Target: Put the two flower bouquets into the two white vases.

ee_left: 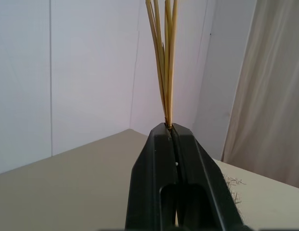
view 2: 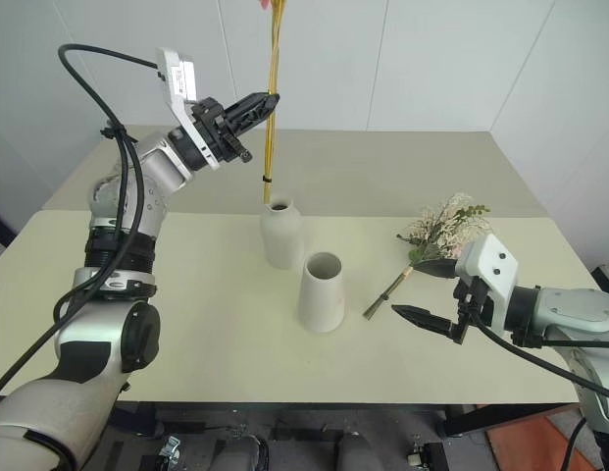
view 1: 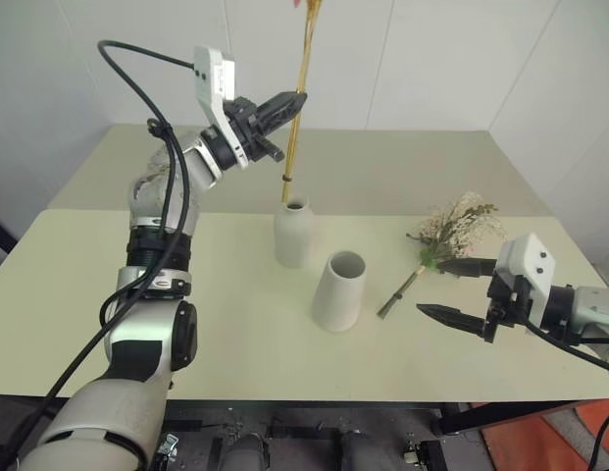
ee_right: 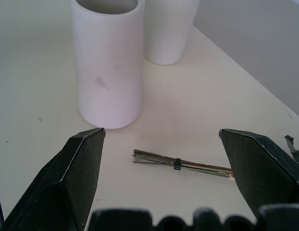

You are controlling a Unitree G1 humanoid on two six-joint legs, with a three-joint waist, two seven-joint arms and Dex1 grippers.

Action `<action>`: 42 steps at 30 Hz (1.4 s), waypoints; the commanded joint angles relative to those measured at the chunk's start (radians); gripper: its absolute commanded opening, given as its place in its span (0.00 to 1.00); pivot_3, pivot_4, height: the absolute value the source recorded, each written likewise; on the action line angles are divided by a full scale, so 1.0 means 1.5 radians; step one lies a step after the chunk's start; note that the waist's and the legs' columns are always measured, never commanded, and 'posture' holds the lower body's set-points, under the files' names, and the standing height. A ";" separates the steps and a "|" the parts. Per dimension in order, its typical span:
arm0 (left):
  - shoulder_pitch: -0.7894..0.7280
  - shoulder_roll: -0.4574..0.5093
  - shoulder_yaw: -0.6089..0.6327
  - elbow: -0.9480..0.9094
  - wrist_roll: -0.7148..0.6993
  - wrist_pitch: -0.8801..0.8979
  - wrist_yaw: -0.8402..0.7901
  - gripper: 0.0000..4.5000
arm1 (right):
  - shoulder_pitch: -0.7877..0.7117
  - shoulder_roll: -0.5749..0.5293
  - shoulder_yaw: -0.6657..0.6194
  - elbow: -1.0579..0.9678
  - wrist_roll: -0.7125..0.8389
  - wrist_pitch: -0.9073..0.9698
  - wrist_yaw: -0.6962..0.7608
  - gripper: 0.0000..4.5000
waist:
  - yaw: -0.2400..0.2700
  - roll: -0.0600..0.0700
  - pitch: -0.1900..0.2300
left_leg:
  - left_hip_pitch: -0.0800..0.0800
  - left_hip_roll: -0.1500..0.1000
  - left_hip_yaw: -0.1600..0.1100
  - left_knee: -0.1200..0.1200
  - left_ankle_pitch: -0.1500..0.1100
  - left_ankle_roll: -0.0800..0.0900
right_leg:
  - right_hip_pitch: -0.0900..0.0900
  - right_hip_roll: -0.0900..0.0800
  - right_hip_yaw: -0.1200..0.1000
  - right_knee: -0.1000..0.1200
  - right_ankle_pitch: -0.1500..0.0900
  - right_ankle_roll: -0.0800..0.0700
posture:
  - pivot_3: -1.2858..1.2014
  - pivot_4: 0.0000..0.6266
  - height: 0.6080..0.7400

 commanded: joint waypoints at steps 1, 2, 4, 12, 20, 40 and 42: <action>-0.022 -0.021 0.008 0.023 0.018 -0.053 0.022 0.01 | -0.002 0.000 -0.027 -0.020 0.015 -0.005 -0.003 1.00 | 0.000 0.000 0.000 | 0.000 0.000 0.000 0.000 0.000 0.000 | 0.000 0.000 0.000 0.000 0.000 0.000 | 0.52 0.24 1.00; -0.022 -0.028 0.009 0.033 0.023 -0.067 0.028 0.01 | 0.000 0.000 -0.028 -0.021 0.016 -0.004 -0.004 1.00 | 0.001 0.000 0.000 | 0.000 0.000 0.000 0.000 0.000 0.000 | 0.000 0.000 0.000 0.000 0.000 0.000 | 0.52 0.24 1.00; -0.023 -0.037 0.012 0.047 0.026 -0.080 0.030 0.01 | 0.004 0.000 -0.030 -0.025 0.016 -0.004 -0.004 1.00 | 0.001 0.000 0.000 | 0.000 0.000 0.000 0.000 0.000 0.000 | 0.000 0.000 0.000 0.000 0.000 0.000 | 0.52 0.24 1.00; -0.005 -0.050 -0.002 0.059 0.051 -0.109 0.019 0.01 | 0.030 -0.001 -0.047 -0.044 0.025 0.002 -0.012 1.00 | -0.001 0.000 0.000 | 0.000 0.000 0.000 0.000 0.000 0.000 | 0.000 0.000 0.000 0.000 0.000 0.000 | 0.52 0.24 1.00; 0.093 -0.003 -0.019 -0.070 0.048 -0.013 -0.002 0.50 | 0.045 -0.008 -0.054 -0.052 0.030 0.007 -0.016 1.00 | -0.004 0.000 0.000 | 0.000 0.000 0.000 0.000 0.000 0.000 | 0.000 0.000 0.000 0.000 0.000 0.000 | 0.52 0.24 1.00; 0.480 0.309 0.062 -0.581 -0.115 0.123 -0.207 1.00 | -0.547 0.136 0.134 0.398 -0.013 0.716 -0.342 1.00 | -0.016 0.000 0.000 | 0.000 0.002 0.000 0.000 0.002 0.001 | -0.001 0.002 0.000 0.000 0.002 -0.002 | 0.52 0.24 1.00; 0.488 0.313 0.071 -0.589 -0.124 0.127 -0.204 1.00 | -0.603 0.160 0.131 0.491 -0.032 0.735 -0.367 1.00 | -0.014 0.000 0.000 | -0.001 0.002 0.000 0.000 0.002 0.001 | -0.002 0.001 0.000 0.000 0.002 -0.002 | 0.52 0.24 1.00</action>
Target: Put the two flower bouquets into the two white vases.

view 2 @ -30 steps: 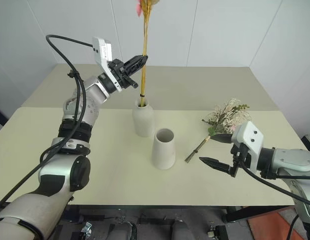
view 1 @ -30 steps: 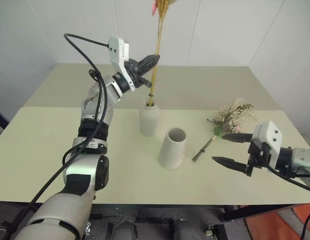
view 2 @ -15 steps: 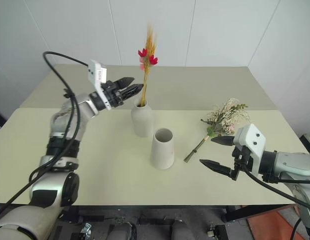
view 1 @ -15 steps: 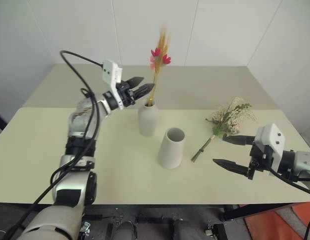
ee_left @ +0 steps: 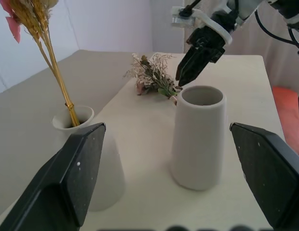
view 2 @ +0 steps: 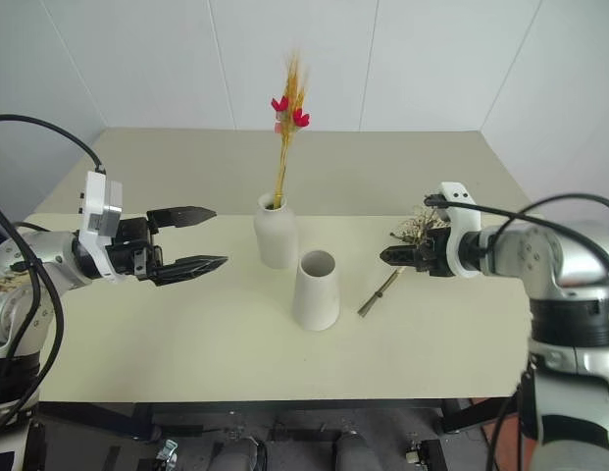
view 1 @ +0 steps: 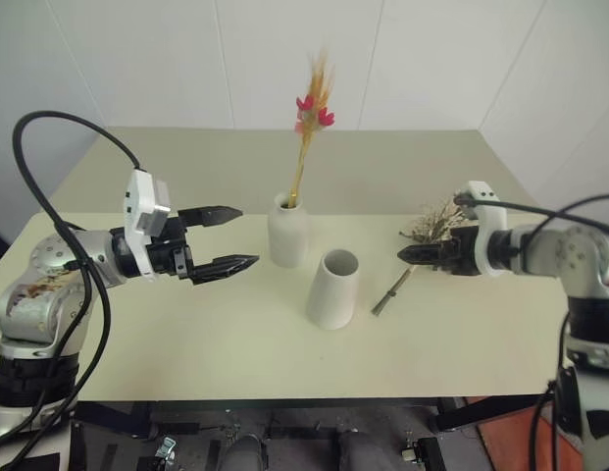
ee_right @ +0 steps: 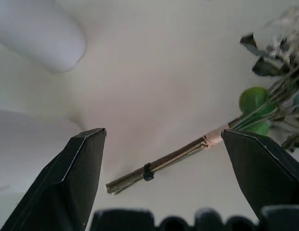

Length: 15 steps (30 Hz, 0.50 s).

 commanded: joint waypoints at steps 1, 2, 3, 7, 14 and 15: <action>0.014 0.013 0.030 -0.033 -0.029 -0.008 0.001 1.00 | -0.081 0.023 -0.009 0.131 -0.043 0.045 -0.054 1.00 | -0.001 0.000 0.000 | 0.000 0.000 0.000 0.000 0.000 0.000 | 0.000 0.000 0.000 0.000 0.000 0.000 | 0.52 0.24 1.00; 0.021 0.015 0.034 -0.038 -0.032 -0.008 0.005 1.00 | -0.104 0.040 -0.009 0.171 -0.057 0.047 -0.070 1.00 | -0.001 0.000 0.000 | -0.001 0.000 0.000 0.000 0.000 0.001 | -0.001 0.000 0.000 0.000 0.000 0.000 | 0.52 0.24 1.00; 0.026 0.016 0.037 -0.041 -0.035 -0.009 0.007 1.00 | -0.119 0.054 -0.009 0.197 -0.074 0.047 -0.084 1.00 | -0.002 0.000 0.000 | -0.002 0.000 0.000 0.000 0.000 0.001 | -0.002 0.000 0.000 0.000 0.000 0.000 | 0.52 0.24 1.00; 0.036 0.019 0.040 -0.047 -0.041 -0.010 0.013 1.00 | -0.163 0.090 -0.020 0.291 -0.129 0.022 -0.129 1.00 | -0.006 0.000 0.000 | -0.002 0.000 0.000 -0.001 -0.001 0.001 | -0.002 0.000 0.000 0.000 0.000 0.000 | 0.52 0.24 1.00; 0.046 0.029 0.048 -0.061 -0.061 -0.005 0.019 1.00 | -0.229 0.141 -0.050 0.463 -0.182 -0.082 -0.180 0.91 | -0.008 0.000 0.000 | -0.001 0.000 0.000 -0.001 -0.001 0.001 | -0.002 0.000 0.000 0.000 0.000 0.000 | 0.52 0.24 1.00; 0.047 0.030 0.050 -0.062 -0.062 -0.005 0.022 1.00 | -0.233 0.143 -0.049 0.471 -0.185 -0.093 -0.179 0.86 | -0.008 0.000 0.000 | -0.001 0.000 0.000 -0.001 -0.001 0.001 | -0.002 0.000 0.000 0.000 0.000 0.000 | 0.52 0.24 1.00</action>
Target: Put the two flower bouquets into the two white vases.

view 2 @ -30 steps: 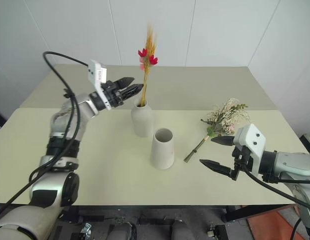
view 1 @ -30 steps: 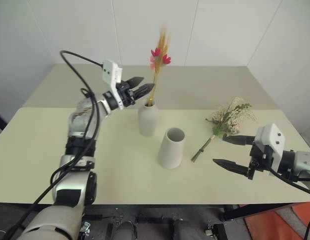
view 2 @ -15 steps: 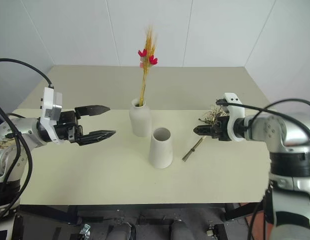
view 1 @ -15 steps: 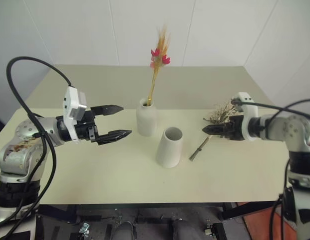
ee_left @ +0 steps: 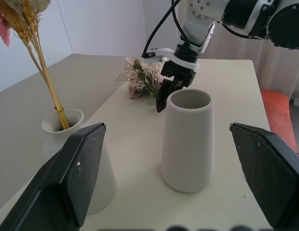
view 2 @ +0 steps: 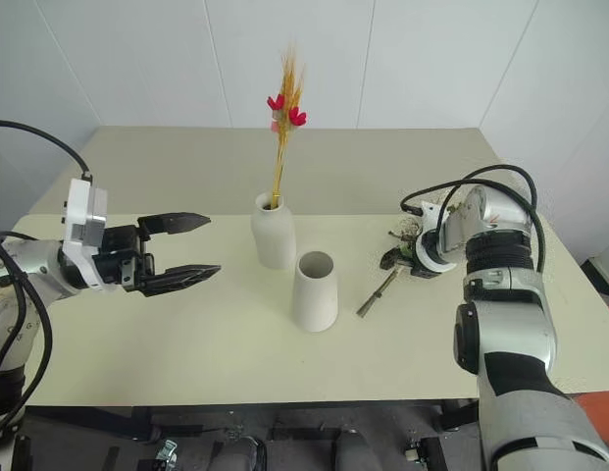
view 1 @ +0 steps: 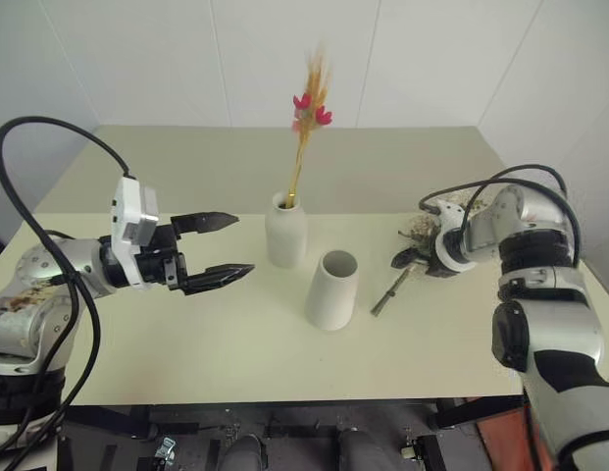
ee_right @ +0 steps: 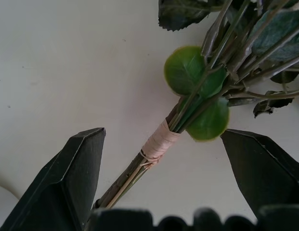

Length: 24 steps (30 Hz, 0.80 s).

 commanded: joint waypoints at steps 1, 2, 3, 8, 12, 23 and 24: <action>0.005 0.013 0.027 -0.026 -0.018 -0.006 0.010 1.00 | -0.030 0.003 -0.015 0.028 -0.016 -0.051 -0.007 0.79 | 0.000 0.000 0.000 | 0.000 0.000 0.000 0.000 0.000 0.000 | 0.000 0.000 0.000 0.000 0.000 0.000 | 0.52 0.24 1.00; 0.007 0.014 0.027 -0.029 -0.019 -0.006 0.011 1.00 | -0.033 0.003 -0.016 0.032 -0.019 -0.059 -0.007 0.71 | 0.000 0.000 0.000 | 0.000 0.000 0.000 0.000 0.000 0.000 | 0.000 0.000 0.000 0.000 0.000 0.000 | 0.52 0.24 1.00; 0.011 0.015 0.028 -0.031 -0.019 -0.006 0.014 1.00 | -0.037 0.003 -0.019 0.035 -0.020 -0.061 -0.007 0.64 | 0.000 0.000 0.000 | 0.000 0.000 0.000 0.000 0.000 0.000 | 0.000 0.000 0.000 0.000 0.000 0.000 | 0.52 0.24 1.00; 0.014 0.015 0.027 -0.035 -0.022 -0.008 0.022 1.00 | -0.039 0.000 -0.026 0.038 -0.022 -0.057 -0.005 0.24 | 0.000 0.000 0.000 | 0.000 0.000 0.000 0.000 0.000 0.000 | 0.000 0.000 0.000 0.000 0.000 0.000 | 0.52 0.24 1.00; 0.009 0.015 0.019 -0.028 -0.020 -0.014 0.021 1.00 | -0.030 -0.002 -0.036 0.028 -0.023 -0.048 -0.011 0.04 | 0.000 0.000 0.000 | 0.000 0.000 0.000 0.000 0.000 0.000 | 0.000 0.000 0.000 0.000 0.000 0.000 | 0.52 0.24 1.00; -0.021 0.017 0.002 0.000 -0.020 -0.017 -0.001 1.00 | 0.152 0.012 -0.155 -0.473 0.086 -0.292 0.087 0.04 | 0.002 0.001 0.000 | -0.001 0.000 0.000 -0.001 0.000 0.000 | 0.000 0.000 0.000 -0.001 0.000 0.000 | 0.52 0.24 1.00; -0.024 0.018 0.001 0.002 -0.022 -0.016 -0.005 1.00 | 0.165 0.021 -0.177 -0.517 0.111 -0.306 0.097 0.04 | 0.001 0.002 0.001 | -0.001 0.000 0.000 -0.001 0.000 0.000 | -0.001 0.000 0.000 -0.001 0.000 0.000 | 0.52 0.24 1.00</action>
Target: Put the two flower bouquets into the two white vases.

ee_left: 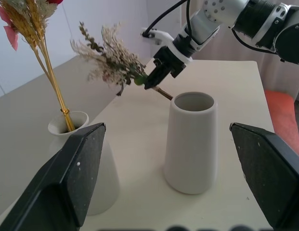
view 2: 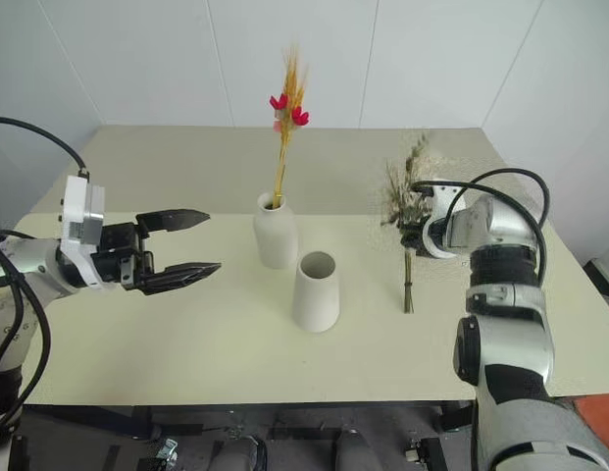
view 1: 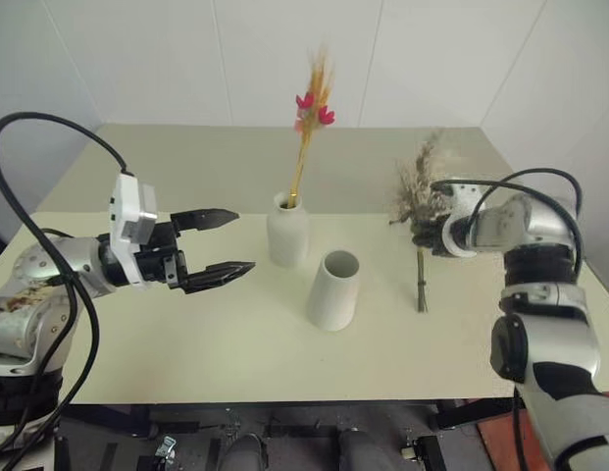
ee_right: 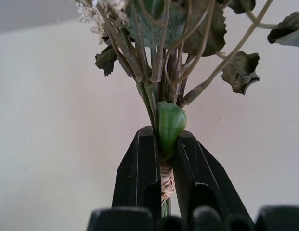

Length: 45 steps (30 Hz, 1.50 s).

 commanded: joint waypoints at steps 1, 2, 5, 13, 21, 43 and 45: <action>-0.022 0.012 0.003 0.003 -0.011 -0.012 -0.018 1.00 | 0.022 0.016 -0.089 -0.222 0.107 -0.108 0.064 0.04 | -0.002 0.001 0.001 | 0.000 0.000 0.000 0.000 0.000 0.000 | 0.000 0.000 0.000 0.000 0.000 0.000 | 0.52 0.24 1.00; -0.025 0.013 0.001 0.006 -0.011 -0.011 -0.024 1.00 | 0.040 0.019 -0.091 -0.265 0.130 -0.125 0.089 0.04 | -0.002 0.002 0.001 | 0.000 0.000 0.000 0.000 0.000 0.000 | 0.000 0.000 0.000 0.000 0.000 0.000 | 0.52 0.24 1.00; -0.036 0.018 -0.005 0.019 -0.012 -0.009 -0.040 1.00 | 0.071 0.039 -0.102 -0.351 0.201 -0.141 0.121 0.04 | -0.003 0.001 0.001 | 0.001 0.001 0.000 0.000 0.000 0.000 | 0.000 0.001 0.000 0.000 0.000 0.000 | 0.52 0.24 1.00; -0.050 0.033 -0.016 0.048 -0.011 -0.009 -0.090 1.00 | 0.121 0.067 -0.077 -0.490 0.345 -0.133 0.133 0.04 | -0.001 0.002 0.001 | 0.003 0.001 0.000 0.000 0.000 0.000 | 0.002 0.001 0.000 0.001 0.000 0.000 | 0.52 0.24 1.00; -0.050 0.046 -0.018 0.058 -0.008 -0.008 -0.113 1.00 | 0.167 0.062 -0.038 -0.535 0.412 -0.150 0.140 0.04 | -0.001 0.002 0.001 | 0.003 0.001 0.000 0.000 0.000 0.000 | 0.002 0.001 0.000 0.001 0.000 0.000 | 0.52 0.24 1.00; -0.050 0.055 -0.014 0.052 -0.009 -0.003 -0.110 1.00 | 0.426 -0.078 0.054 -0.561 0.313 -0.316 0.334 0.74 | 0.004 0.001 0.001 | 0.002 0.001 0.000 0.000 0.000 0.000 | 0.002 0.000 0.000 0.000 0.000 0.000 | 0.52 0.24 1.00; -0.048 0.057 -0.012 0.052 -0.011 -0.002 -0.110 1.00 | 0.455 -0.116 0.031 -0.558 0.318 -0.332 0.383 0.89 | 0.004 0.001 0.001 | 0.003 0.001 0.000 0.000 0.000 0.000 | 0.002 0.000 0.000 0.000 0.000 0.000 | 0.52 0.24 1.00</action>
